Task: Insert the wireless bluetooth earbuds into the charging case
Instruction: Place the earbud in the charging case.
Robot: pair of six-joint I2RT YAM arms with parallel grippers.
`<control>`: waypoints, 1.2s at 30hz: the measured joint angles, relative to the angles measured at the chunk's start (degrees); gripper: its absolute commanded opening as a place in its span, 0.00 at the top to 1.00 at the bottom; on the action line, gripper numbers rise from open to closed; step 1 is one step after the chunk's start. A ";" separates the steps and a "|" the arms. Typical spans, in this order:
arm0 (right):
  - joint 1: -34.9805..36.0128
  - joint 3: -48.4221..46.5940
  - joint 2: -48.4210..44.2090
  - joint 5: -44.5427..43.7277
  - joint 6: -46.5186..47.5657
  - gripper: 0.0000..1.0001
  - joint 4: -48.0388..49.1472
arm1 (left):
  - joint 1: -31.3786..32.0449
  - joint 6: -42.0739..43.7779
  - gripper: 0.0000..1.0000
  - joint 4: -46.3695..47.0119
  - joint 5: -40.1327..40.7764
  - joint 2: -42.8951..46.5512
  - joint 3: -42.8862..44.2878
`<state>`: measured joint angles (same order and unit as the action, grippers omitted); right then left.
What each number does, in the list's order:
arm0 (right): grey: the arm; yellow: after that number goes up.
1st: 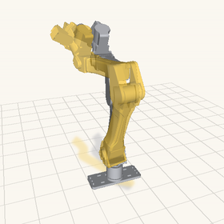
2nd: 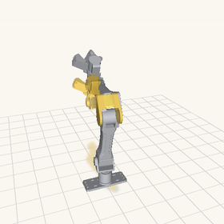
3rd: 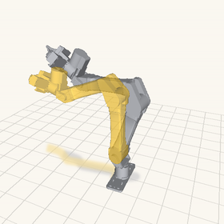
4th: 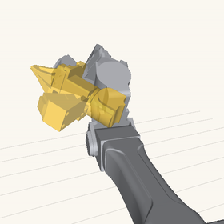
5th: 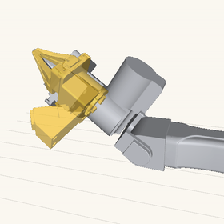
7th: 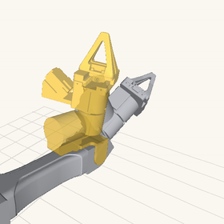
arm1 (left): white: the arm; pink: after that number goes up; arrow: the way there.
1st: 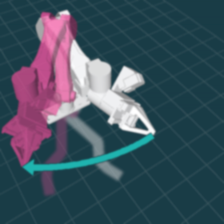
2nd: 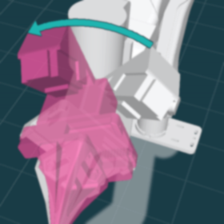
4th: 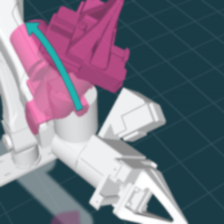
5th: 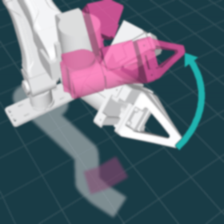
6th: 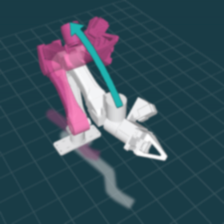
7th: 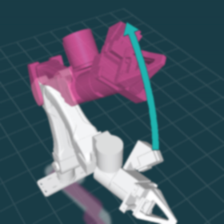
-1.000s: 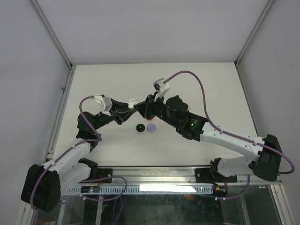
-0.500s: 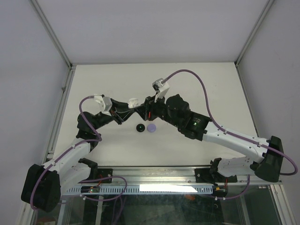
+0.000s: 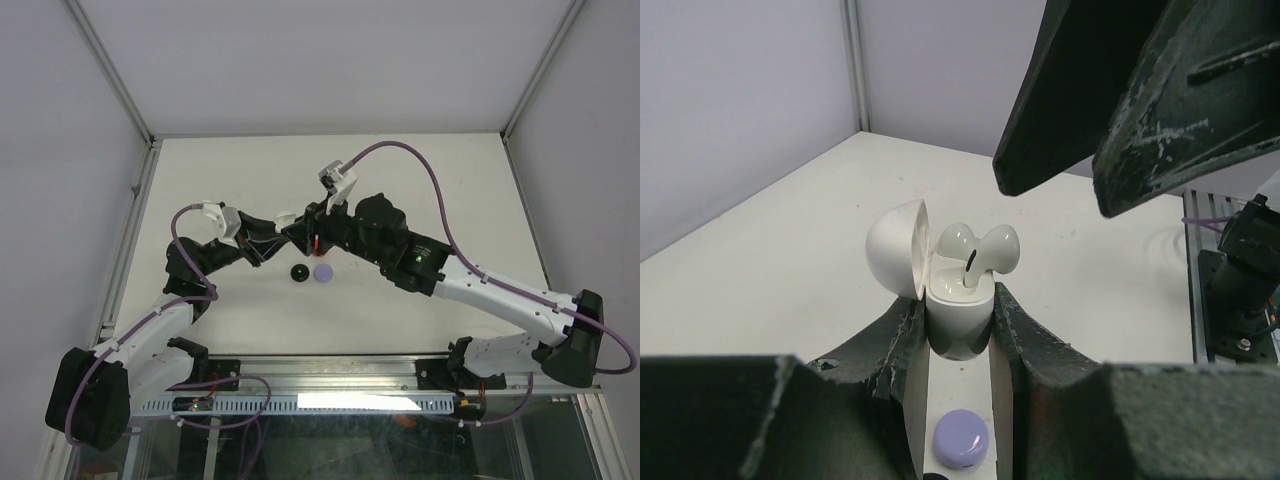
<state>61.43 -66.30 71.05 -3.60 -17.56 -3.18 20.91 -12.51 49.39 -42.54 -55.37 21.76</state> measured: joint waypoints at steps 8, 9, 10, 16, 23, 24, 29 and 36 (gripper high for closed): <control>0.00 -0.02 1.73 -0.04 0.00 0.55 -1.86 | 0.00 -0.24 0.97 0.57 -0.50 0.00 0.02; 0.00 -0.02 1.84 -0.04 -0.02 0.55 -2.10 | 0.00 -0.26 0.97 0.72 -0.63 0.00 0.02; 0.00 -0.02 1.95 -0.02 -0.02 0.55 -2.27 | 0.00 -0.26 0.97 0.79 -0.74 0.00 0.02; 0.00 -0.04 1.95 1.11 0.02 0.56 -2.29 | 0.00 -0.39 0.97 0.90 -1.07 -0.20 0.04; 0.00 -0.04 1.99 4.22 0.13 0.57 -2.25 | 0.00 -0.42 0.97 1.22 -1.07 -0.57 0.07; 0.00 -0.04 1.99 4.59 0.11 0.57 -2.23 | 0.00 -0.39 0.97 1.22 -1.07 -0.57 0.07; 0.00 -0.20 2.51 6.27 0.02 0.57 -1.60 | 0.00 -0.39 0.97 1.22 -1.07 -0.70 0.07; 0.00 -2.23 5.42 6.95 -0.20 0.56 0.04 | -0.02 -0.42 0.97 1.20 -1.09 -0.76 0.28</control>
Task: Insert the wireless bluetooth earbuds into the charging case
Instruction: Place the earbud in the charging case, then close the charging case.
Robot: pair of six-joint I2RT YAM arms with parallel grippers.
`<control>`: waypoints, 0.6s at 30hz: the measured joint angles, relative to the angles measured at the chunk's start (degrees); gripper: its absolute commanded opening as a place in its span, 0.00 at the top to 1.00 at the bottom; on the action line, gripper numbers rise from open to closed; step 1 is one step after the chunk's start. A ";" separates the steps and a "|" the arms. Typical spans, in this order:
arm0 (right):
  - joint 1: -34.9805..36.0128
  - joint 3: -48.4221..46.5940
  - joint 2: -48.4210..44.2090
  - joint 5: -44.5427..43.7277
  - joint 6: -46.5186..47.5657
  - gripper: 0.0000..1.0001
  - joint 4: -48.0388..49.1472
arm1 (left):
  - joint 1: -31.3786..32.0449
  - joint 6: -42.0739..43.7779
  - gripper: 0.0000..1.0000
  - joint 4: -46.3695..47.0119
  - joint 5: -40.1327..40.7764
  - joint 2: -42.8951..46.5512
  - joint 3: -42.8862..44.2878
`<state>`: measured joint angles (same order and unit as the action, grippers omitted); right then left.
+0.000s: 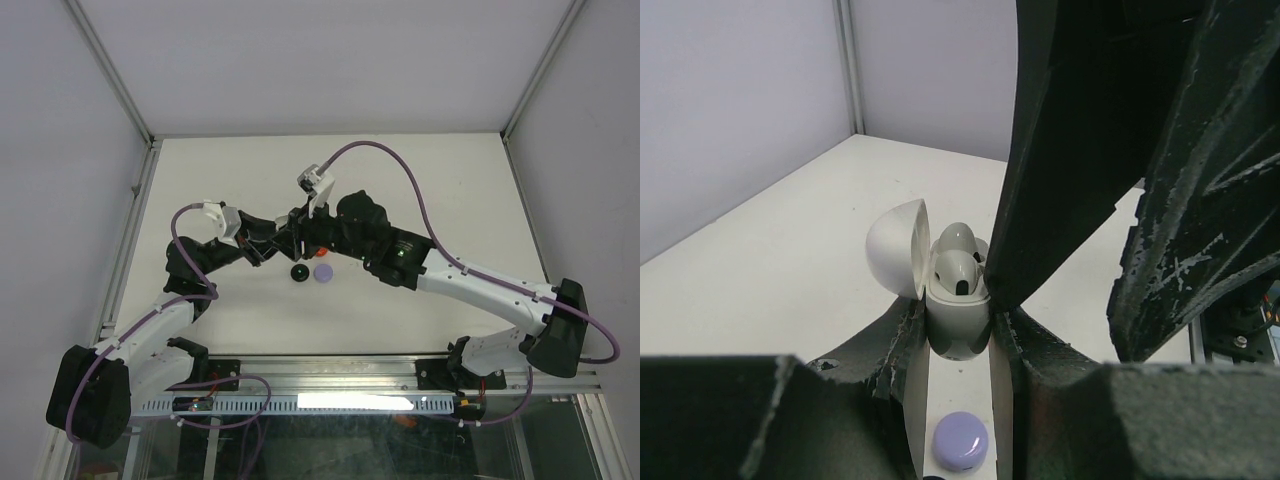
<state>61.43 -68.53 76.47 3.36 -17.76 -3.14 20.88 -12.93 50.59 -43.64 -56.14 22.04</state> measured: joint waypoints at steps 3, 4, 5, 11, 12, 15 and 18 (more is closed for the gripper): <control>0.00 -0.76 0.72 0.13 -0.02 0.56 0.44 | 0.00 0.00 0.97 0.02 -0.07 -0.02 0.00; 0.00 -1.03 0.90 0.15 -0.02 0.56 0.52 | 0.00 0.00 0.97 0.02 -0.17 0.00 0.00; 0.00 -1.14 0.94 0.17 -0.02 0.56 0.57 | 0.00 0.02 0.97 0.02 -0.22 0.00 0.00; 0.00 -1.33 0.63 0.15 1.53 0.52 0.22 | 0.00 0.00 0.97 0.02 -0.24 0.00 0.00; 0.00 -1.33 0.33 0.15 2.40 0.51 -0.20 | 0.00 0.00 0.97 0.00 -0.24 -0.02 0.00; -0.17 -1.33 -1.20 0.13 4.68 0.49 -1.66 | 0.00 -0.15 0.97 0.00 -0.50 -0.26 0.22; -0.76 -1.51 -3.06 0.15 7.13 0.46 -2.86 | 0.00 -0.70 0.97 0.02 -1.75 -1.14 0.76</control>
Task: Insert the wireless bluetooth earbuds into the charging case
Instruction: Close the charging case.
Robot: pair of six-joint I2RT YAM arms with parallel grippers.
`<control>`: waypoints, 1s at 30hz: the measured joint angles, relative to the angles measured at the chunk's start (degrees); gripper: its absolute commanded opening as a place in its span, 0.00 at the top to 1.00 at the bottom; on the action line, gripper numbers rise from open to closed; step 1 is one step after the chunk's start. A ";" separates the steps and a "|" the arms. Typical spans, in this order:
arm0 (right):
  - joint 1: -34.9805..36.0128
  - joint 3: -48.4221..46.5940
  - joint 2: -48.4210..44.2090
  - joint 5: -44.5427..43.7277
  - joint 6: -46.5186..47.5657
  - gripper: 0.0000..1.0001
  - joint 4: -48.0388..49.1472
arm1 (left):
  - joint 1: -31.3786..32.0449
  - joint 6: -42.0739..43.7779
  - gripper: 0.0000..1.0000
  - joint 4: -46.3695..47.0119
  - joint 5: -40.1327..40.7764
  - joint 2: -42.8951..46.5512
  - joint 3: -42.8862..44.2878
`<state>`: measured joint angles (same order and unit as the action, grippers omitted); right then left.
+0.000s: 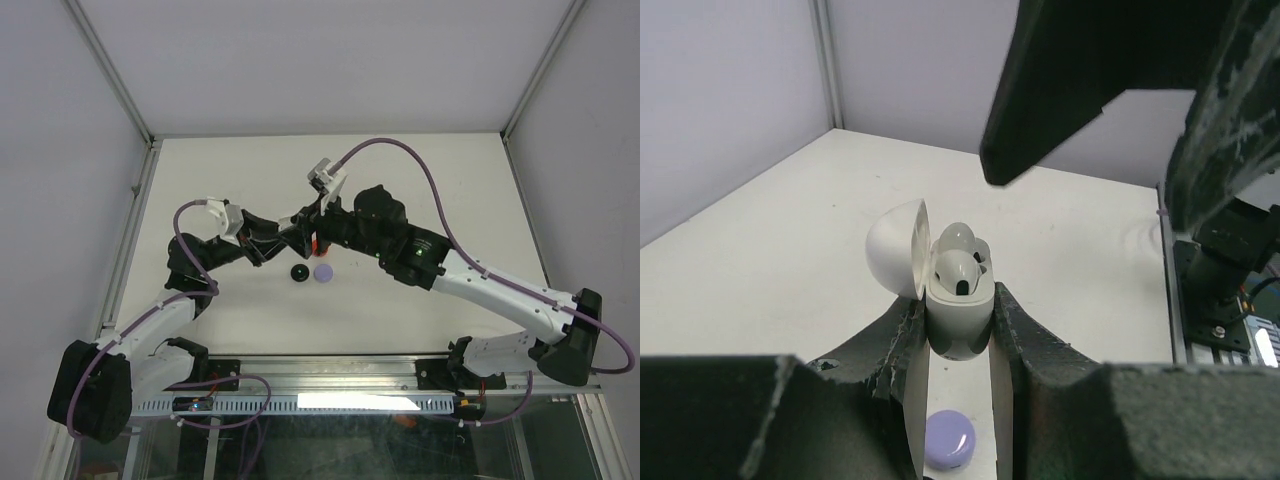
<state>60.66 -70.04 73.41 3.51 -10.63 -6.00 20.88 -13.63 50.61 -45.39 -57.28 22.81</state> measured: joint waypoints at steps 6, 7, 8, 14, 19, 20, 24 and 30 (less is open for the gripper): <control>-4.39 -0.66 -1.01 4.17 2.19 0.39 -1.84 | 0.00 -2.21 0.96 1.42 -4.31 -2.03 0.57; -5.68 -0.66 -0.94 5.55 2.16 0.38 -2.05 | 0.00 -2.58 0.96 1.86 -4.83 -2.29 0.57; -6.60 -0.66 -0.87 6.69 2.05 0.36 -2.14 | 0.00 -2.97 0.96 2.29 -5.62 -2.47 0.59; -11.28 -0.68 1.22 16.55 0.57 0.34 -2.03 | 0.02 -4.20 0.96 4.09 -8.63 -2.93 0.94; -11.61 -0.68 4.94 25.11 -0.74 0.33 -2.05 | 0.00 -5.29 0.96 5.07 -9.31 -3.63 1.18; -11.63 -0.68 5.62 26.47 -0.96 0.33 -2.05 | 0.00 -5.46 0.97 5.03 -9.73 -3.65 1.18; -12.07 -0.68 6.43 29.81 -1.33 0.33 -2.43 | 0.02 -6.05 0.97 4.85 -10.01 -3.78 1.22; -12.55 -0.68 5.09 31.28 -0.70 0.33 -2.45 | 0.04 -6.54 0.96 4.15 -10.10 -3.82 1.99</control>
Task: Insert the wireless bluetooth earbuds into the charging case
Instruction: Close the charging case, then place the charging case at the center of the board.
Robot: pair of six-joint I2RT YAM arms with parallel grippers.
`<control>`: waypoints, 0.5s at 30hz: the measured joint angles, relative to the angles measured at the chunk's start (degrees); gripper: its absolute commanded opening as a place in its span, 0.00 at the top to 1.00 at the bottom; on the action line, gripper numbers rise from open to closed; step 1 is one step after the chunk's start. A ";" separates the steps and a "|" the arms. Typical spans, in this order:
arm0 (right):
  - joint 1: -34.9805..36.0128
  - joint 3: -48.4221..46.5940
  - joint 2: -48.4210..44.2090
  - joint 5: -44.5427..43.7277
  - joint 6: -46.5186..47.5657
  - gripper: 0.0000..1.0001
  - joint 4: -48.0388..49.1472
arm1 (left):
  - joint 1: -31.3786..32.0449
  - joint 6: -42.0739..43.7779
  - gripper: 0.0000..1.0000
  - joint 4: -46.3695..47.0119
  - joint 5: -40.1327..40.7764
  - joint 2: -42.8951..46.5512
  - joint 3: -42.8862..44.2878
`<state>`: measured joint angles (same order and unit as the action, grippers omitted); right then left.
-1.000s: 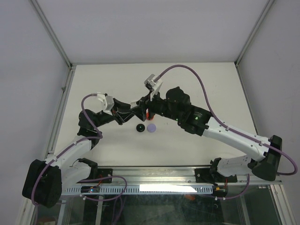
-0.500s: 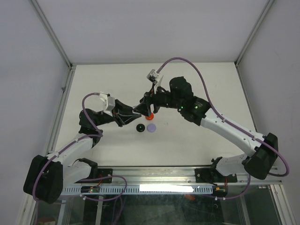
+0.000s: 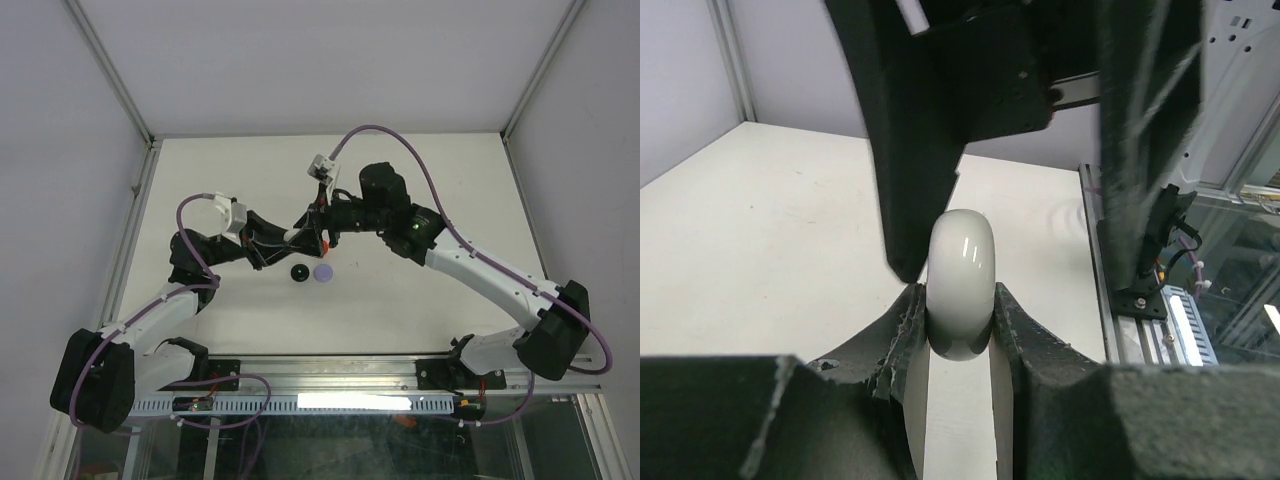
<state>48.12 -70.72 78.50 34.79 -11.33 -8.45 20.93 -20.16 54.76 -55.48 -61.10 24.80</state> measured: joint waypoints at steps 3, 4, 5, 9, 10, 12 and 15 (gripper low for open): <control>0.15 0.07 -1.73 0.42 1.05 0.33 -0.50 | 0.09 -0.26 0.96 -0.39 0.31 -0.55 0.50; 0.13 0.22 -2.21 0.33 1.29 0.33 -0.66 | 0.26 -0.26 0.96 -0.39 0.31 -0.55 0.79; 0.13 0.39 -2.73 -0.02 1.68 0.33 -0.70 | 0.37 -0.33 0.96 -0.42 0.31 -0.59 1.03; 0.20 2.10 -5.27 -3.48 2.82 0.33 -0.81 | 0.44 -0.81 0.95 -1.16 0.96 -1.20 1.25; 0.20 2.67 -5.97 -4.81 2.93 0.33 -0.90 | 0.44 -1.01 0.95 -1.81 1.51 -1.42 1.27; 0.22 4.11 -8.07 -8.68 2.91 0.33 -1.55 | 0.35 -1.84 0.95 -4.48 3.93 -1.84 1.44; 0.48 6.34 -11.85 -15.89 2.91 0.32 -2.80 | 0.37 -4.20 0.90 -10.93 8.31 -2.45 2.91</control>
<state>48.60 -64.38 66.65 18.90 -8.43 -11.25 21.30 -24.36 43.83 -47.18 -63.55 27.70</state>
